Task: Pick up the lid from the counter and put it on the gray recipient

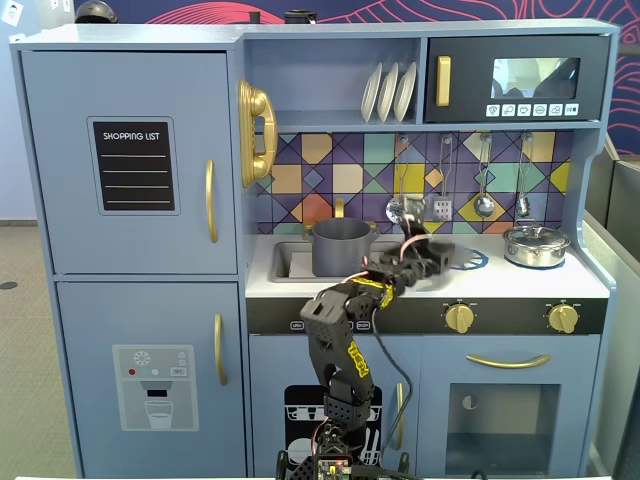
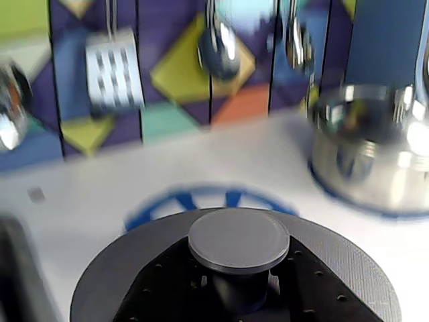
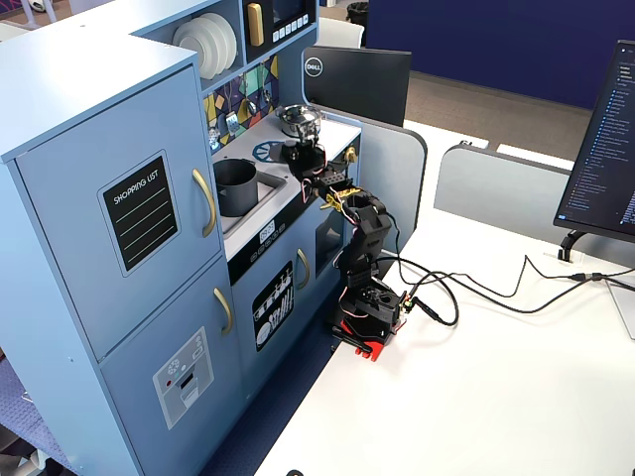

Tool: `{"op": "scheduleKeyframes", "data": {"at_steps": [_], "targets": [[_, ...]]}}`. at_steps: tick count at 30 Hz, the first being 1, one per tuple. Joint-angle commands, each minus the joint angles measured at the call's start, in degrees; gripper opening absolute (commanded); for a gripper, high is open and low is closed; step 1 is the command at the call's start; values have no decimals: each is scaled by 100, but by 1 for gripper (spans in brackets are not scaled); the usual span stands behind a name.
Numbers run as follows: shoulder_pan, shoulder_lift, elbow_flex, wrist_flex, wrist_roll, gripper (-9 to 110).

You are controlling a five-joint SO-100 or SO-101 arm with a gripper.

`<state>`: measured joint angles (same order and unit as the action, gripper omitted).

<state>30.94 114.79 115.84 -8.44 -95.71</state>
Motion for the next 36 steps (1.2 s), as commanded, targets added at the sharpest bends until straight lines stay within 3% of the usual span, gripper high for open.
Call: {"op": "scheduleKeyframes", "data": {"at_steps": [1,18,36], "targets": [[-378,826,-756,466,62,0],[-2329,1529,-1125,1547,255,0],[-2892,1266,-527,1160,272,0]]}}
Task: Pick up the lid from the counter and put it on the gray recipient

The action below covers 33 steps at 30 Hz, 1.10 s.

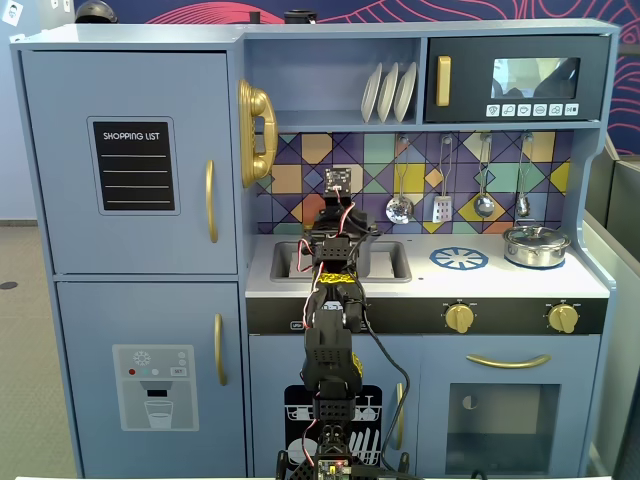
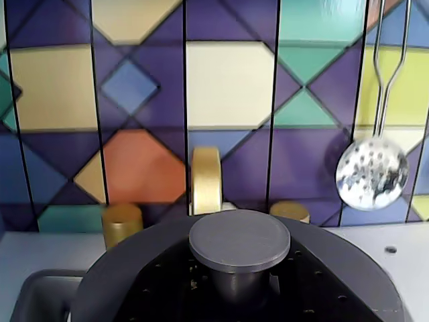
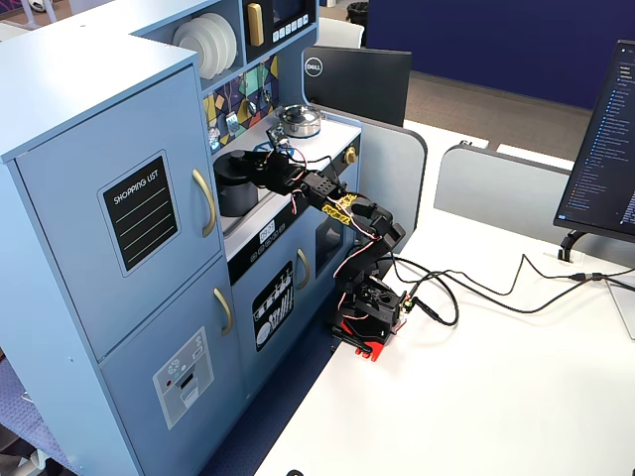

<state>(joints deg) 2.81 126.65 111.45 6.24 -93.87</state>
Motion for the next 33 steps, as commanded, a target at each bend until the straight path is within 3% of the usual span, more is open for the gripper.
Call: {"op": "scheduleKeyframes", "data": {"at_steps": [1,33], "targets": [[-70,26,-88,-360,88,0],[26,-703,-53,-879,18,0]]}}
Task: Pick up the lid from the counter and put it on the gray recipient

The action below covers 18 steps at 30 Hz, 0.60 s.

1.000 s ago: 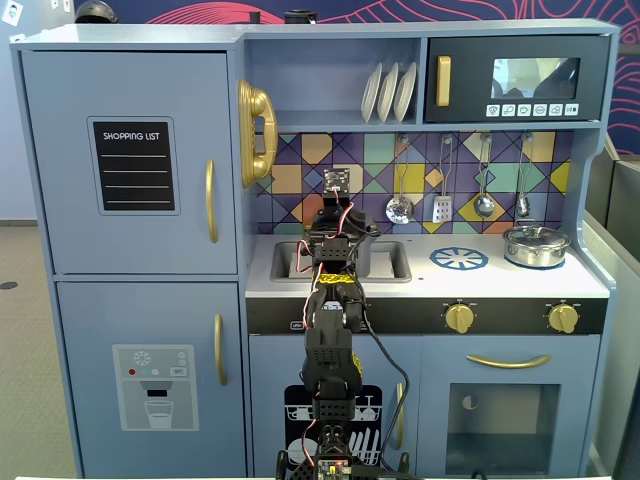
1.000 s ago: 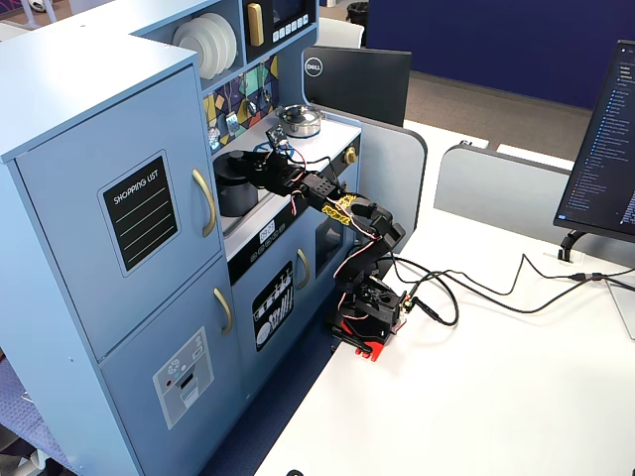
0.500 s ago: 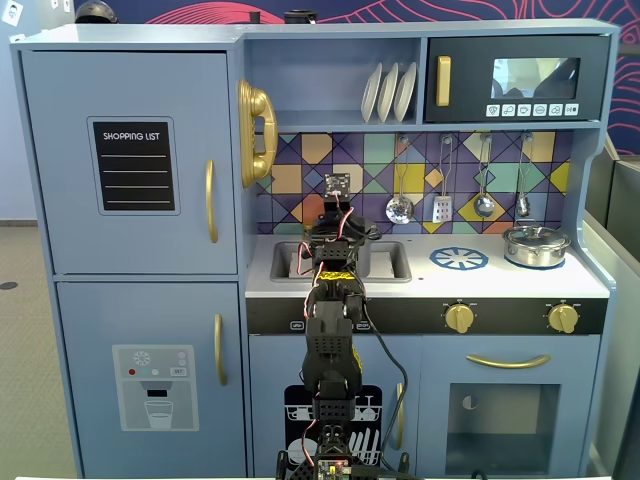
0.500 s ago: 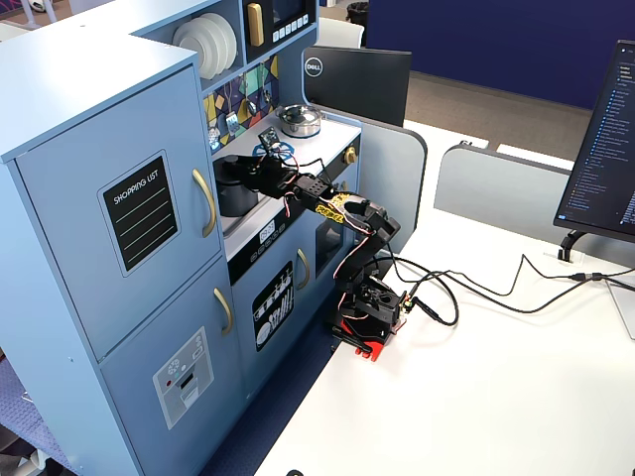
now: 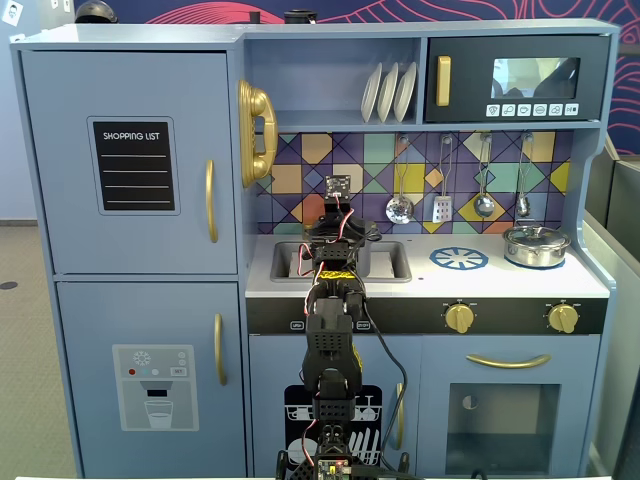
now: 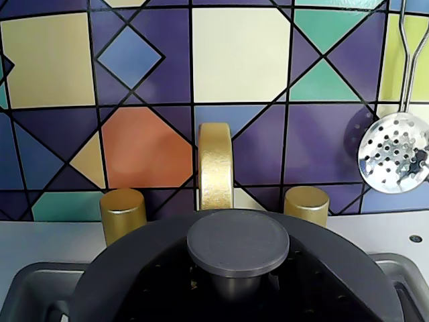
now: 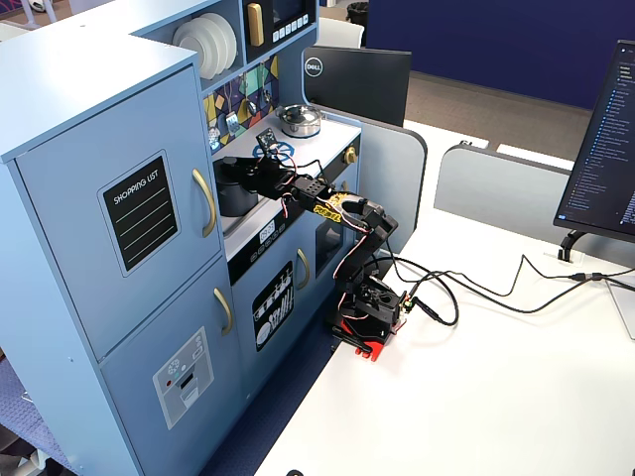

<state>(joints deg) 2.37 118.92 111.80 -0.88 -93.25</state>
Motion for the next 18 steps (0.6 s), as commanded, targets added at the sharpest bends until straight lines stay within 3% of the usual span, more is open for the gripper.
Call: {"op": "scheduleKeyframes", "data": {"at_steps": [1,9,13,18], "targets": [[97,132,-53,-62,-26,5],[167,800,255,738,-193,19],[114,1248,237,1178,-246,20],[-79,2382,88,2628,-246,18]]}}
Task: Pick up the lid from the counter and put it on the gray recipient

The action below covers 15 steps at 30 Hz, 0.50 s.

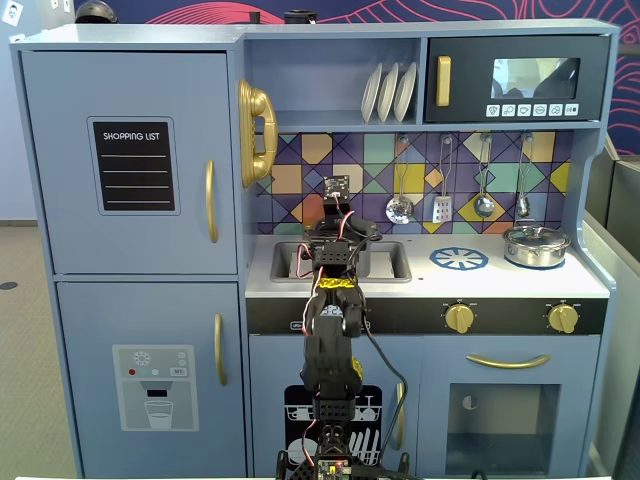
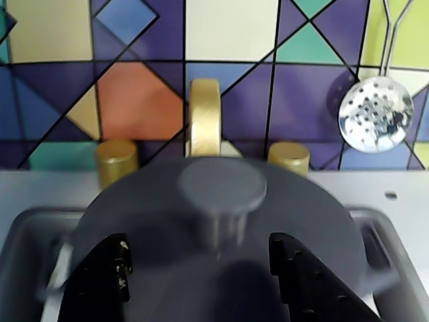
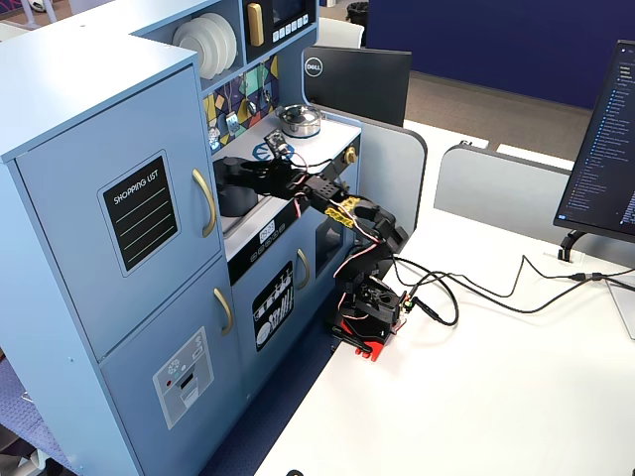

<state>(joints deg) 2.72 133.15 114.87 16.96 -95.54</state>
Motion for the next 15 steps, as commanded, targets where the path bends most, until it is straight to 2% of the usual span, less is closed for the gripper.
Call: {"op": "scheduleKeyframes", "data": {"at_steps": [1,4,8,10,15], "targets": [[-149,1274,-237,1257,26,18],[-202,2180,-237,2646,114,17],[-123,3076,26,4720,185,8],[-149,3331,554,4896,387,1],[70,3612,2391,4649,-35,0]]}}
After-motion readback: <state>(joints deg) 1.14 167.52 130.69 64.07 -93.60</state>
